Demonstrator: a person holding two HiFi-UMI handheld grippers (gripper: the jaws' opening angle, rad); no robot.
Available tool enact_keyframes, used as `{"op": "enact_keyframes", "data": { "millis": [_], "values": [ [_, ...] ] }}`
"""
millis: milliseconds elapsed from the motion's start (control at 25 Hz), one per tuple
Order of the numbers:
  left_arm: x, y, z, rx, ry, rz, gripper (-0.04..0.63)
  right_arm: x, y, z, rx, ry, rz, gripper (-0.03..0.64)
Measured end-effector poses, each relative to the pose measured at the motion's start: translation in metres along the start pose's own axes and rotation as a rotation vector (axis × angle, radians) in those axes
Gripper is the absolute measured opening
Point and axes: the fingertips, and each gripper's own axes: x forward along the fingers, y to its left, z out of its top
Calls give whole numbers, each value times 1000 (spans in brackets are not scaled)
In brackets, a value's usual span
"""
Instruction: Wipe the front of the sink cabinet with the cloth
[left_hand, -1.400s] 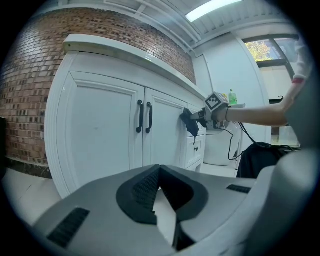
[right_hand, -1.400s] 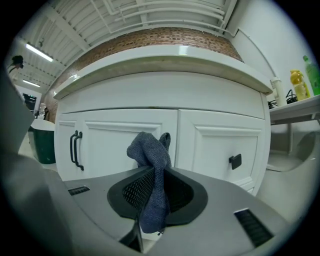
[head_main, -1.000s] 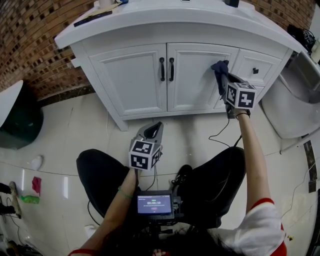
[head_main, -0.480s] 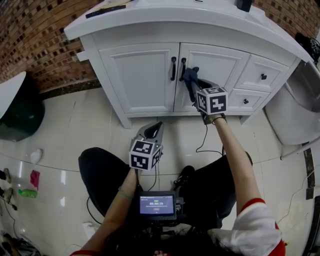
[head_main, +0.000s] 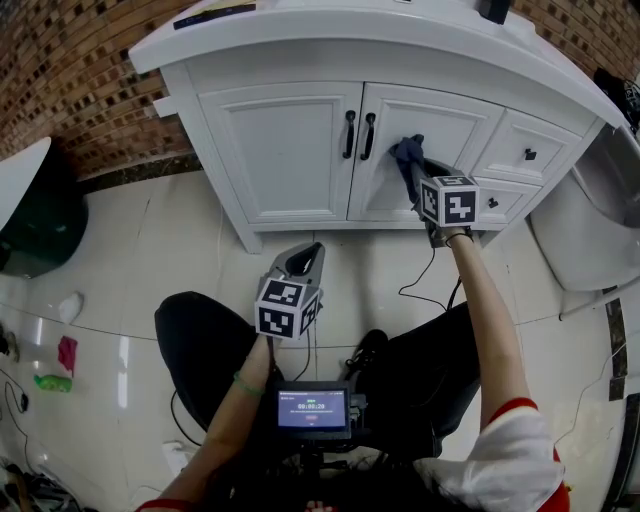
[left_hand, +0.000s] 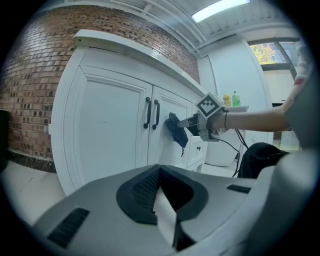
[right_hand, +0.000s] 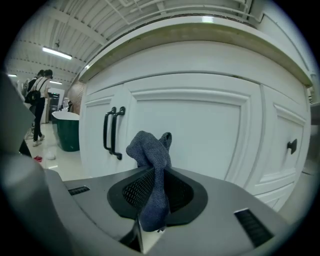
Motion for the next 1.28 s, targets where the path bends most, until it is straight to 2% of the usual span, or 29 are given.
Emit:
{"op": "enact_keyframes", "data": {
  "millis": [400,640,760,920,1120,1280],
  "values": [
    [10,-24,-3,35,33,-24,20,-44,-122,-41,52,63,-211,64],
    [16,-35,-4,51,45,-35,20,-60,-155,-65,90,95,-263,64],
    [18,-39,-4,57,45,-43,20,-63,-146,-65,82,90,-235,64],
    [20,-42,-6,52,42,-54,20,-59,-111,-52,37,63,-170,64],
    [18,-42,-10,40,45,-61,20,-36,-43,-47,16,51,-46,64],
    [11,-27,-8,24,32,-38,20,-11,9,-48,6,65,31,64]
  ]
}}
